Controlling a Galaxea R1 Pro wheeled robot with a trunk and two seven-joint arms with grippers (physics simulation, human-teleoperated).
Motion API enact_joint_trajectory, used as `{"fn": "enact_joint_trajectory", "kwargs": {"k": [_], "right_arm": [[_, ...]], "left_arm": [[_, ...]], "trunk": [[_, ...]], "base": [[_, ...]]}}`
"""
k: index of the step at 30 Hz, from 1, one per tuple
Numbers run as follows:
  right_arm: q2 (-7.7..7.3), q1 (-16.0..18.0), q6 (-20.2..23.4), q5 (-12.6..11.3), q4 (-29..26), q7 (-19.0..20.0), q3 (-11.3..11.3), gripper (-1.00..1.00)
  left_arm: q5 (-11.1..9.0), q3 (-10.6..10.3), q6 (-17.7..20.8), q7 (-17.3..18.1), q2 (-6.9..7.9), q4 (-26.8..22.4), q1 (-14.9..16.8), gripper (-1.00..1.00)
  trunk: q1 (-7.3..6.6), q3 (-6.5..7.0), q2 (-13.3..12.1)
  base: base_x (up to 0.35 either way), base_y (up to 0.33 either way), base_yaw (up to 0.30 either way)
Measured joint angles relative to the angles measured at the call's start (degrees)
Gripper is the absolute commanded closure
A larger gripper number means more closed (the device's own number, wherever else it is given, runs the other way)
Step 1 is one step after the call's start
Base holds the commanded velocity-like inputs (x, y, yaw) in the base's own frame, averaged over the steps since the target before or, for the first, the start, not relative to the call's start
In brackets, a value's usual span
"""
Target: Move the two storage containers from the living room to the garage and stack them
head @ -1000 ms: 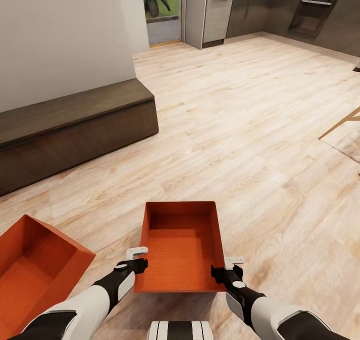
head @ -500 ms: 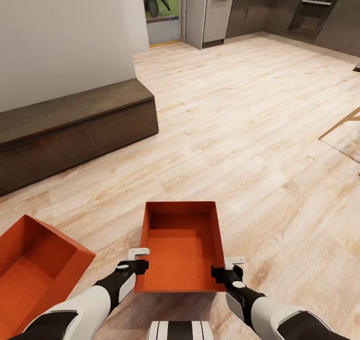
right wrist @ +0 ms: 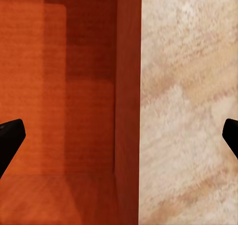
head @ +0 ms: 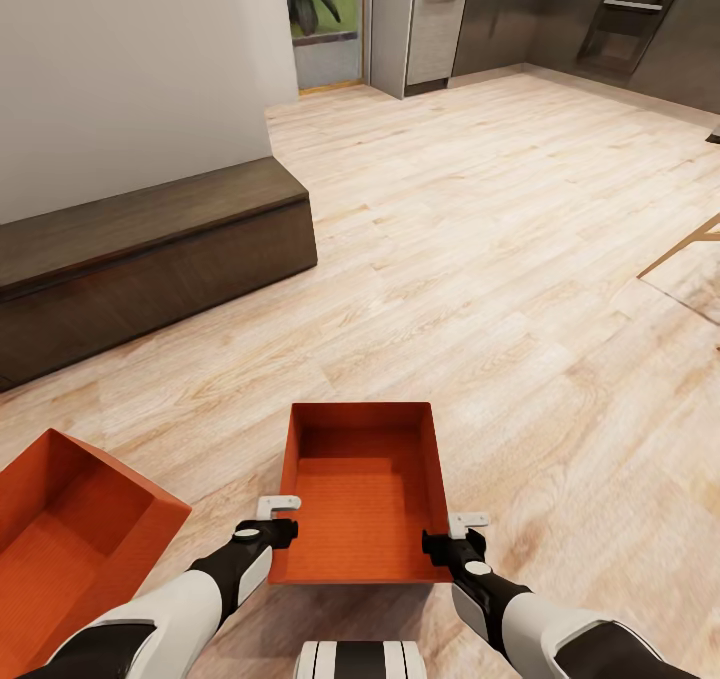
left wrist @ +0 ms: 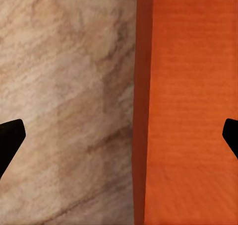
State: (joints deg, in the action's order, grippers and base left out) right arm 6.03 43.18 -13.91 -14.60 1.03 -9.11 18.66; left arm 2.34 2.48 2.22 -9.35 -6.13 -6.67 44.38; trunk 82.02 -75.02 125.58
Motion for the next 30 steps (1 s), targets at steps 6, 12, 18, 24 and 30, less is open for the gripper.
{"fn": "enact_joint_trajectory", "kwargs": {"k": [6, 12, 18, 24, 30], "right_arm": [[0.00, 0.0, 0.0, 0.0, 0.0, 0.0, 0.0, -1.00], [0.00, 0.0, 0.0, 0.0, 0.0, 0.0, 0.0, -1.00], [0.00, 0.0, 0.0, 0.0, 0.0, 0.0, 0.0, -1.00], [0.00, 0.0, 0.0, 0.0, 0.0, 0.0, 0.0, -1.00], [0.00, 0.0, 0.0, 0.0, 0.0, 0.0, 0.0, -1.00]], "left_arm": [[0.2, 0.0, -0.1, 0.0, -0.08, 0.0, 0.0, -1.00], [0.1, 0.0, -0.1, 0.0, -0.35, 0.0, 0.0, -1.00], [0.1, 0.1, -0.1, 0.0, -0.37, 0.0, 0.0, -1.00], [0.0, 0.1, -0.1, 0.0, -0.35, 0.0, 0.0, -1.00], [-0.3, 0.1, -0.1, 0.0, -0.35, 0.0, 0.0, -1.00]], "trunk": [[0.00, 0.00, 0.0], [0.00, 0.00, 0.0], [0.00, 0.00, 0.0], [0.00, 0.00, 0.0], [0.65, -0.53, 1.2]], "base": [[0.000, 0.000, 0.000], [0.000, 0.000, 0.000], [0.000, 0.000, 0.000], [0.000, 0.000, 0.000], [0.000, 0.000, 0.000]]}}
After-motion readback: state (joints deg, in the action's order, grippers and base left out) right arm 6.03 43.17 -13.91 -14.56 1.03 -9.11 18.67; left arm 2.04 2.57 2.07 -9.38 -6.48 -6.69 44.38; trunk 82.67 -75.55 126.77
